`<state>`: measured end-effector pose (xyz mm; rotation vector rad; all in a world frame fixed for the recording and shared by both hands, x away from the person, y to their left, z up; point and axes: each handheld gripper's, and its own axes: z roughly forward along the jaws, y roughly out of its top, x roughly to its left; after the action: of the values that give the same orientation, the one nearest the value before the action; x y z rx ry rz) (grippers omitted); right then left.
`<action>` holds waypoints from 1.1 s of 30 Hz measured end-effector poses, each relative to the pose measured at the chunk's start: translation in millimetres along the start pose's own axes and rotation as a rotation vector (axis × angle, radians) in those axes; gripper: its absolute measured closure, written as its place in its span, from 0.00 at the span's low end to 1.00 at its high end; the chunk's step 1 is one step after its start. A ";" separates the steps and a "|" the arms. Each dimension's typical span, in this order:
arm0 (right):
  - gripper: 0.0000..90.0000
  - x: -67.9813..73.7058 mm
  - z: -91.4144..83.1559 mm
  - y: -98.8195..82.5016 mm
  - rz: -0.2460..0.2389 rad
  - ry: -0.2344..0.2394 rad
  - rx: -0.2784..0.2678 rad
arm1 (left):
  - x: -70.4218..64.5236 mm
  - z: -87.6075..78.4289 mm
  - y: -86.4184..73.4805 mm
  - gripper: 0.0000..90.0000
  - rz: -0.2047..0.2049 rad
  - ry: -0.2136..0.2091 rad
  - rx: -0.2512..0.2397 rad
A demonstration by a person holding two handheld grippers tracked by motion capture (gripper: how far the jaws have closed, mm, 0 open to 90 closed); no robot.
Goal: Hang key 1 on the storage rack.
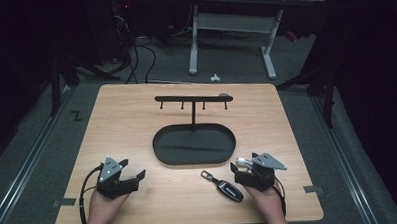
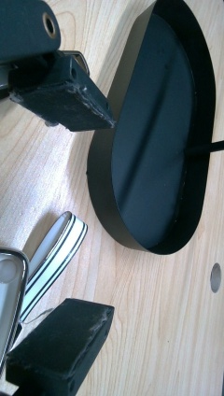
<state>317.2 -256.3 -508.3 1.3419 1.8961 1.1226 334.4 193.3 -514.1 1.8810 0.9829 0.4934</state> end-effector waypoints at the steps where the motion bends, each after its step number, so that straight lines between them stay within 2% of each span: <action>1: 0.11 -0.2 -0.5 -0.1 0.004 -0.001 0.000 | -0.7 0.6 0.6 0.26 0.000 -0.007 -0.003; 5: 0.11 -3.0 -4.9 0.2 0.025 0.004 0.001 | -3.6 3.6 2.9 0.25 0.019 -0.013 -0.006; 15: 0.12 -6.0 -6.9 1.2 0.051 -0.002 -0.016 | -3.7 4.2 2.9 0.25 0.021 -0.013 -0.001; 19: 0.16 -5.9 -7.0 1.9 0.060 -0.005 -0.017 | -3.8 5.1 2.6 0.25 0.022 -0.006 0.004; 25: 0.17 -6.6 -5.9 1.7 0.043 0.022 -0.005 | -2.8 4.5 2.8 0.21 0.014 0.032 0.006; 28: 0.20 -6.0 -6.3 2.0 0.021 0.029 -0.001 | -3.9 5.2 2.8 0.19 0.039 0.064 0.018; 29: 0.24 -5.4 -6.6 3.1 0.014 0.042 0.012 | -4.8 6.1 3.1 0.19 0.049 0.074 0.025; 33: 0.27 -2.8 -7.3 5.7 -0.023 0.049 0.028 | -5.7 6.4 4.1 0.20 0.051 0.059 0.028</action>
<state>315.0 -260.4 -499.8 1.3152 1.9641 1.1311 337.0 184.2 -513.3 1.9298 0.9871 0.5714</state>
